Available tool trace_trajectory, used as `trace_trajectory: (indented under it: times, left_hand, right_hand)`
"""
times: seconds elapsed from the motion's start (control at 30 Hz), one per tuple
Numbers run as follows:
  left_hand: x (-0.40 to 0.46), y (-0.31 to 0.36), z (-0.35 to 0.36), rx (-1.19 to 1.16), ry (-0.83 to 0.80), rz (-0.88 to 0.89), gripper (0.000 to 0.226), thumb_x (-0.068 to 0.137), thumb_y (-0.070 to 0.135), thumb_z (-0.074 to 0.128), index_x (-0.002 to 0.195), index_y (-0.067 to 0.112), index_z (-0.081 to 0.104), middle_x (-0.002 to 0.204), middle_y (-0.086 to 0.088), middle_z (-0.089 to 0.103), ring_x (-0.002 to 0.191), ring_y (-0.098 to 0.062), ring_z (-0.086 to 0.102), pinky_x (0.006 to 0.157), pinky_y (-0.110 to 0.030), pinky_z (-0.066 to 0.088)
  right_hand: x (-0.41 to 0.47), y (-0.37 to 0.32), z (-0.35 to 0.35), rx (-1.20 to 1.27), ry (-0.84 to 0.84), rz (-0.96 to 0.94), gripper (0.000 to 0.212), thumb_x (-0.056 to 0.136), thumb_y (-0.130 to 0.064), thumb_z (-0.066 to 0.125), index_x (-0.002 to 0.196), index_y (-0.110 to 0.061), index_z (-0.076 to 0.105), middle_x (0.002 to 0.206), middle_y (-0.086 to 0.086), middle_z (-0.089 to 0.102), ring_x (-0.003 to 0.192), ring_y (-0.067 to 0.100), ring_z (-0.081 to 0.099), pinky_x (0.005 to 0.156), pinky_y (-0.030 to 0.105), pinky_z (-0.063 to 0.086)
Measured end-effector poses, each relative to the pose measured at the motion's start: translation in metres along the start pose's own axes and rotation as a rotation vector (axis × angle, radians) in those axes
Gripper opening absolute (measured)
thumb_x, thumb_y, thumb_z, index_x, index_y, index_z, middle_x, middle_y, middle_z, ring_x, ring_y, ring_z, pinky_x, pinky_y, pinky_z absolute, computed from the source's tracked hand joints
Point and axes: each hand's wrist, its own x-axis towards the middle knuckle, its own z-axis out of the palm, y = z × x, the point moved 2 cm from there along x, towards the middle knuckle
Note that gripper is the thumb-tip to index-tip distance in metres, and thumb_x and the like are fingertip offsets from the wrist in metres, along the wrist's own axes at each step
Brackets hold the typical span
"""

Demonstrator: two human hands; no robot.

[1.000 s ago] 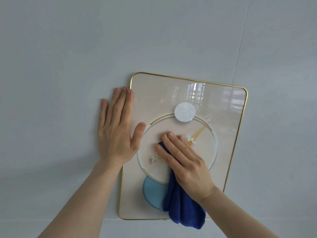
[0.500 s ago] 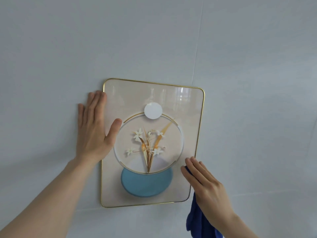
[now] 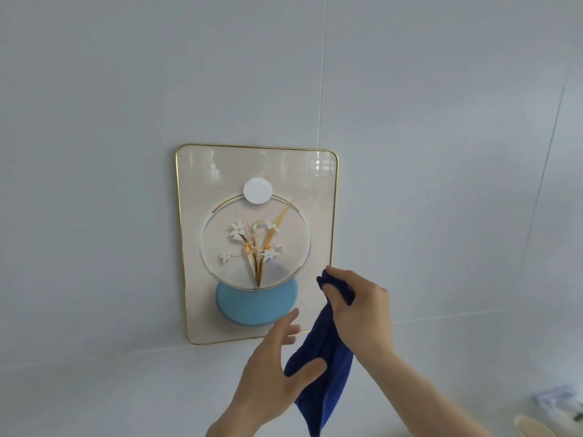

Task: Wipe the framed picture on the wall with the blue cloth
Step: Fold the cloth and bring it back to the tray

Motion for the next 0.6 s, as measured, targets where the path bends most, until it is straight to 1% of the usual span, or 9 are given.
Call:
trace_trajectory:
  times: [0.03, 0.1, 0.2, 0.27, 0.33, 0.4, 0.47, 0.53, 0.6]
  left_hand:
    - [-0.002, 0.002, 0.006, -0.067, -0.029, -0.029, 0.079, 0.076, 0.069, 0.071, 0.142, 0.057, 0.029, 0.132, 0.033, 0.057, 0.12, 0.002, 0.06, 0.104, -0.026, 0.053]
    - [-0.004, 0.007, 0.011, -0.09, -0.016, -0.061, 0.061, 0.086, 0.044, 0.076, 0.135, 0.052, 0.042, 0.118, 0.024, 0.069, 0.106, -0.004, 0.069, 0.098, -0.03, 0.059]
    - [-0.004, 0.015, 0.008, -0.047, 0.094, -0.04, 0.03, 0.091, 0.021, 0.072, 0.114, 0.04, 0.066, 0.098, 0.023, 0.076, 0.094, -0.004, 0.072, 0.086, -0.028, 0.061]
    - [-0.003, 0.021, 0.006, -0.101, 0.172, -0.001, 0.026, 0.091, 0.013, 0.07, 0.106, 0.035, 0.071, 0.097, 0.022, 0.077, 0.095, -0.006, 0.072, 0.083, -0.026, 0.061]
    - [-0.001, 0.026, 0.005, -0.12, 0.239, 0.008, 0.025, 0.091, 0.012, 0.07, 0.103, 0.034, 0.072, 0.097, 0.021, 0.077, 0.095, -0.005, 0.072, 0.082, -0.025, 0.06]
    - [0.001, 0.029, 0.007, -0.137, 0.282, -0.012, 0.022, 0.091, 0.015, 0.071, 0.102, 0.035, 0.072, 0.095, 0.021, 0.077, 0.092, -0.004, 0.072, 0.08, -0.024, 0.06]
    - [0.004, 0.031, 0.011, -0.208, 0.314, -0.064, 0.016, 0.091, 0.022, 0.074, 0.099, 0.035, 0.072, 0.093, 0.021, 0.077, 0.088, -0.003, 0.072, 0.075, -0.025, 0.061]
    - [0.007, 0.034, 0.017, -0.273, 0.347, -0.11, 0.012, 0.09, 0.024, 0.075, 0.098, 0.033, 0.072, 0.091, 0.022, 0.076, 0.085, -0.001, 0.072, 0.07, -0.023, 0.058]
    - [0.01, 0.036, 0.023, -0.318, 0.361, -0.128, 0.013, 0.09, 0.023, 0.075, 0.097, 0.033, 0.072, 0.09, 0.023, 0.075, 0.085, 0.0, 0.071, 0.067, -0.019, 0.055]
  right_hand:
    - [-0.001, -0.001, -0.001, 0.024, 0.001, 0.033, 0.024, 0.096, -0.012, 0.072, 0.113, -0.028, 0.078, 0.089, -0.037, 0.07, 0.091, -0.012, 0.067, 0.086, 0.014, 0.054]
    - [-0.003, -0.001, -0.004, 0.091, -0.006, 0.145, 0.02, 0.095, -0.015, 0.074, 0.109, -0.03, 0.073, 0.096, -0.021, 0.074, 0.093, 0.0, 0.07, 0.079, 0.025, 0.06]
    - [-0.006, 0.007, -0.01, 0.19, -0.094, 0.398, 0.018, 0.093, -0.025, 0.076, 0.106, -0.027, 0.065, 0.101, -0.004, 0.075, 0.088, 0.018, 0.073, 0.065, 0.03, 0.057]
    - [-0.01, 0.016, -0.014, 0.177, -0.195, 0.498, 0.016, 0.092, -0.034, 0.078, 0.099, -0.023, 0.069, 0.1, 0.005, 0.078, 0.086, 0.024, 0.075, 0.071, 0.041, 0.063]
    - [-0.018, 0.025, -0.017, 0.225, -0.356, 0.542, 0.031, 0.094, -0.049, 0.073, 0.098, -0.018, 0.077, 0.098, 0.011, 0.082, 0.092, 0.028, 0.078, 0.09, 0.053, 0.064]
    - [-0.029, 0.031, -0.024, 0.408, -0.585, 0.522, 0.043, 0.1, -0.055, 0.062, 0.11, -0.015, 0.078, 0.108, 0.01, 0.082, 0.108, 0.028, 0.077, 0.103, 0.05, 0.06]
    - [-0.039, 0.034, -0.034, 0.54, -0.776, 0.405, 0.031, 0.102, -0.038, 0.067, 0.124, -0.016, 0.073, 0.122, 0.009, 0.078, 0.119, 0.025, 0.073, 0.106, 0.042, 0.058]
    - [-0.046, 0.044, -0.039, 0.506, -0.795, 0.367, 0.034, 0.093, -0.015, 0.079, 0.126, -0.02, 0.071, 0.122, 0.005, 0.078, 0.114, 0.02, 0.074, 0.094, 0.031, 0.061]
    - [-0.048, 0.062, -0.04, 0.409, -0.658, 0.393, 0.043, 0.086, -0.001, 0.082, 0.121, -0.024, 0.073, 0.116, 0.003, 0.08, 0.102, 0.018, 0.078, 0.078, 0.025, 0.062]
